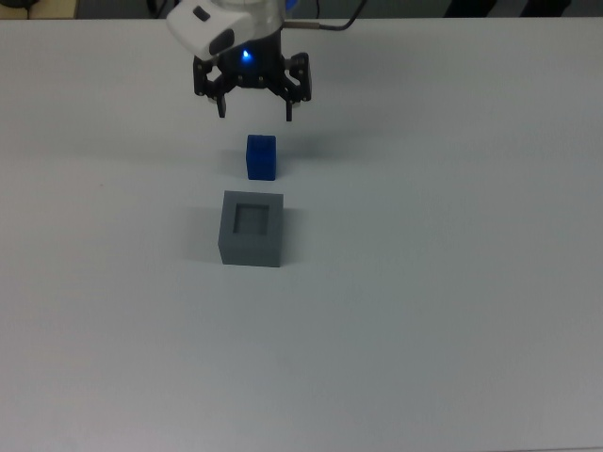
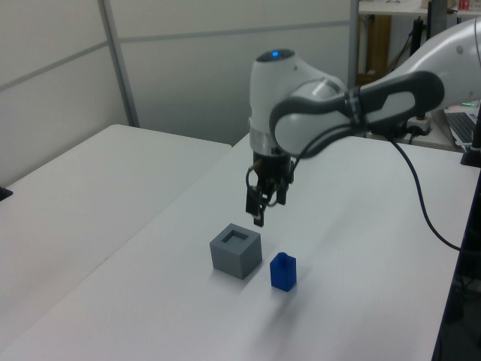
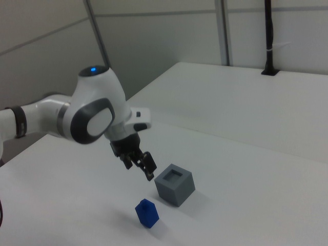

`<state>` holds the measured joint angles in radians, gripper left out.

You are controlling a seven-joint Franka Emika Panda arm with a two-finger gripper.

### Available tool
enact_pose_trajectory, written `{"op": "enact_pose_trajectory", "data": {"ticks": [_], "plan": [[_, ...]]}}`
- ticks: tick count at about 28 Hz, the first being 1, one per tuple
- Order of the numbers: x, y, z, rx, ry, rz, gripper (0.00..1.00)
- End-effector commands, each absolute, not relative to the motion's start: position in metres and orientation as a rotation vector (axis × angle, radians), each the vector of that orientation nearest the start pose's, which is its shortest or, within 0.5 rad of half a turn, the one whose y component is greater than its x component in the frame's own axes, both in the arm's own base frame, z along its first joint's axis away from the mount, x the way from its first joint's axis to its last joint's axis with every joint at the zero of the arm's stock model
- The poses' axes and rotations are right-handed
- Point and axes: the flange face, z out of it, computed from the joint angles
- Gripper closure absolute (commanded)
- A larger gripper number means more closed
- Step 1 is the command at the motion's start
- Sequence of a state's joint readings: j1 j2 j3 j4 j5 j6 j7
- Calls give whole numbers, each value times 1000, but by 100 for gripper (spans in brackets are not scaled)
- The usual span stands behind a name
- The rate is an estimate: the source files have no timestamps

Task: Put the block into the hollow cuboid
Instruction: 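Lower the open gripper down over the blue block, then close the gripper on the blue block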

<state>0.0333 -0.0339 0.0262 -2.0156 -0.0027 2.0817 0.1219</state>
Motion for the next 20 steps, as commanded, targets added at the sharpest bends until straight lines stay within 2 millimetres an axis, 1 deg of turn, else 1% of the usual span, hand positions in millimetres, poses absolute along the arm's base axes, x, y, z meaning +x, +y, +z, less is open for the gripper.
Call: {"op": "enact_pose_trajectory", "data": {"ticks": [1, 2, 3, 4, 8, 9, 11, 13, 14, 17, 20], "plan": [[520, 35, 453, -3116, 81, -216, 0], [516, 35, 451, -3117, 78, -229, 0], [507, 32, 442, -3119, 82, -232, 0], [503, 31, 440, -3119, 85, -234, 0], [493, 30, 424, -3130, 77, -195, 0], [492, 30, 416, -3136, 71, -172, 0], [493, 30, 409, -3143, 65, -151, 0], [496, 30, 398, -3150, 59, -116, 0], [498, 30, 389, -3154, 56, -87, 0], [501, 31, 376, -3161, 45, -64, 0], [505, 34, 368, -3159, 40, -83, 0]]}}
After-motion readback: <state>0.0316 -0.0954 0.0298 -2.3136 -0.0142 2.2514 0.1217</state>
